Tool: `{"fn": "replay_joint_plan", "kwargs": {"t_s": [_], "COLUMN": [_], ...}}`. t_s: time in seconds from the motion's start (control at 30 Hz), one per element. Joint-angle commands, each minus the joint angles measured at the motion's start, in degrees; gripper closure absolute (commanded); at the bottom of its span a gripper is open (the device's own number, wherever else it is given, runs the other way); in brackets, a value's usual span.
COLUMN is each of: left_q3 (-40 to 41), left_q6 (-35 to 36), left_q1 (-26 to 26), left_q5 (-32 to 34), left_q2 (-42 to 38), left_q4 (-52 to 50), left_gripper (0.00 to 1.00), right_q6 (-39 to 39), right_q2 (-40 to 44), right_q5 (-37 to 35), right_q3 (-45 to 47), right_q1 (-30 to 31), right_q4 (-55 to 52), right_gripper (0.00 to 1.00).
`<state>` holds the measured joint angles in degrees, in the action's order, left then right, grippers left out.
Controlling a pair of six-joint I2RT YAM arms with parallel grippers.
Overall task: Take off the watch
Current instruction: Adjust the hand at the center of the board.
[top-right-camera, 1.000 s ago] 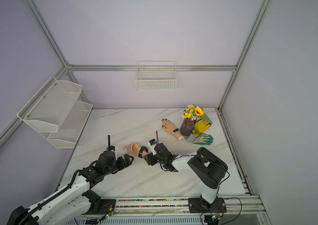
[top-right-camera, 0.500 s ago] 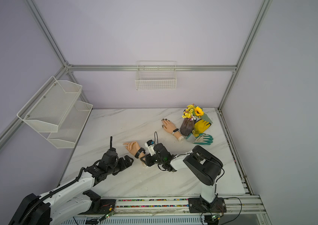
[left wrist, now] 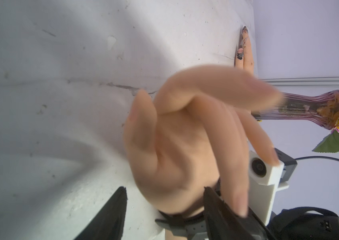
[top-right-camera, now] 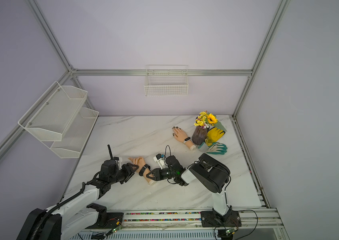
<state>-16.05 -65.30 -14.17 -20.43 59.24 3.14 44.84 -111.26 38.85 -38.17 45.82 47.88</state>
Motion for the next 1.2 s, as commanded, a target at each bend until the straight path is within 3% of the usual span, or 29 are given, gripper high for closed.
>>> {"fn": "replay_joint_plan", "kwargs": {"t_s": [0.0, 0.13, 0.23, 0.4, 0.53, 0.7, 0.87, 1.03, 1.17], "left_q3": [1.0, 0.0, -1.6, -3.1, -5.7, -9.6, -13.6, -18.0, -20.9], "left_q6": [-3.6, -2.5, -1.0, 1.1, 4.8, 10.6, 15.1, 18.4, 20.3], "left_q1": [1.5, 1.7, 1.8, 1.9, 1.9, 1.9, 1.5, -0.2, -0.9], "left_q5": [-2.1, -3.7, -3.8, -2.7, 0.0, 0.5, -2.7, -2.6, -1.0], "left_q2": [2.3, 5.7, 7.7, 8.1, 6.6, 7.5, 13.3, 19.7, 21.1], "left_q4": [5.6, 7.3, 6.4, 5.3, -0.7, -5.6, -7.4, -8.2, -9.2], "left_gripper": [0.55, 0.61, 0.72, 0.89, 1.0, 1.0, 0.97, 0.81, 0.69], "right_q6": [2.9, 3.4, 4.4, 4.3, 2.6, -0.5, -9.7, -27.2, -46.9], "right_q2": [-0.3, -0.1, 0.6, 3.4, 9.9, 20.1, 27.4, 32.3, 36.0], "right_q5": [4.2, 5.1, 6.0, 4.1, -3.8, -13.9, -23.0, -28.2, -29.7], "right_q3": [1.0, 1.8, 2.6, 3.5, 5.9, 8.1, 6.1, 2.7, 2.3], "right_q1": [0.2, 0.3, 0.3, 0.3, 0.4, 0.3, 0.3, 0.4, 0.7], "right_q4": [4.9, 6.5, 8.6, 8.2, 6.1, 2.1, -5.5, -12.8, -14.5], "right_gripper": [0.88, 0.85, 0.8, 0.54, 0.41, 0.29, 0.26, 0.27, 0.3]}}
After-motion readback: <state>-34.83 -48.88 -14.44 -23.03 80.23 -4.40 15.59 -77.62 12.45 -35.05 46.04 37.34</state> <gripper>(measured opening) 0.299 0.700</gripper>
